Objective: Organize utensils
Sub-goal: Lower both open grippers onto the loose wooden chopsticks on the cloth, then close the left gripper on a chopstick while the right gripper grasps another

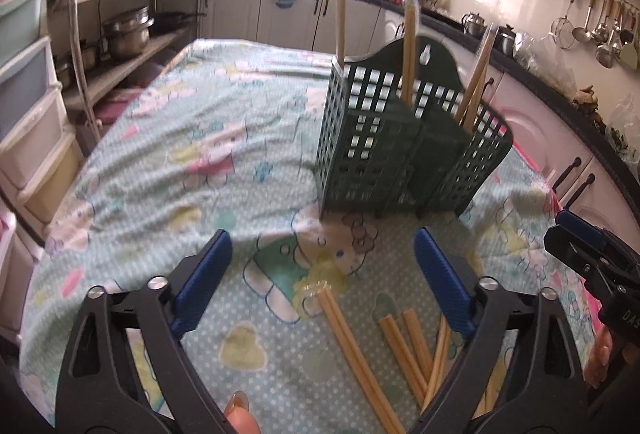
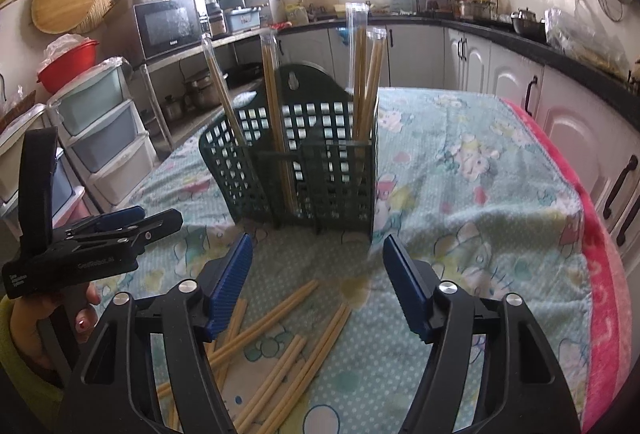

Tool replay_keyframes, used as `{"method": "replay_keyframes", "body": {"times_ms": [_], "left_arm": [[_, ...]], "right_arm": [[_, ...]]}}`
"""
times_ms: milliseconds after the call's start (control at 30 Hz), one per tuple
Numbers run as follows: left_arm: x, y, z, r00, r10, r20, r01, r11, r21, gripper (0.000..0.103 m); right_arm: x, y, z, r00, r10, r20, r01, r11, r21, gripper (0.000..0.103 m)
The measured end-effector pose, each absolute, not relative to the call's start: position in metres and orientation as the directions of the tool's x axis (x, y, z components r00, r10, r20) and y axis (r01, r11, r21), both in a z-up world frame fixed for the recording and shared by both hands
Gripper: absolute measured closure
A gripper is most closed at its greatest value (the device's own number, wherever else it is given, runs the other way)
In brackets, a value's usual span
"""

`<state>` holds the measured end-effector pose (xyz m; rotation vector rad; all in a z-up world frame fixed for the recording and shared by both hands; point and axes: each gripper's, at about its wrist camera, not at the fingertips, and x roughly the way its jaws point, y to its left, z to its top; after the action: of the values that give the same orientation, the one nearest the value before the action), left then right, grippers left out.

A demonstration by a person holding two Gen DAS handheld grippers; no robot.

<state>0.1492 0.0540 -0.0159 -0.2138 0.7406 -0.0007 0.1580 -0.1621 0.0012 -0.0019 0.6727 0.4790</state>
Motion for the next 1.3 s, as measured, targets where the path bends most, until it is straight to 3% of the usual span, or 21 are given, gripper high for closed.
{"method": "replay_keyframes", "body": {"times_ms": [300, 767, 933, 1300], "left_arm": [[0.152, 0.054, -0.044, 0.669, -0.126, -0.732, -0.08, 0.967, -0.24, 0.054], [0.168, 0.051, -0.073, 0.599, -0.126, -0.791, -0.106, 0.966, -0.234, 0.062], [0.169, 0.055, -0.075, 0.602, -0.105, -0.792, -0.119, 0.969, -0.218, 0.077], [0.168, 0.067, -0.078, 0.608, -0.126, -0.784, -0.126, 0.959, -0.252, 0.088]], "right_arm": [[0.16, -0.156, -0.017, 0.616, 0.461, -0.639, -0.458, 0.869, 0.185, 0.053], [0.193, -0.135, -0.061, 0.465, 0.461, -0.756, -0.427, 0.865, 0.264, 0.064], [0.2, -0.129, -0.07, 0.431, 0.46, -0.776, -0.42, 0.864, 0.279, 0.064], [0.209, -0.112, -0.075, 0.436, 0.406, -0.803, -0.42, 0.881, 0.218, 0.065]]}}
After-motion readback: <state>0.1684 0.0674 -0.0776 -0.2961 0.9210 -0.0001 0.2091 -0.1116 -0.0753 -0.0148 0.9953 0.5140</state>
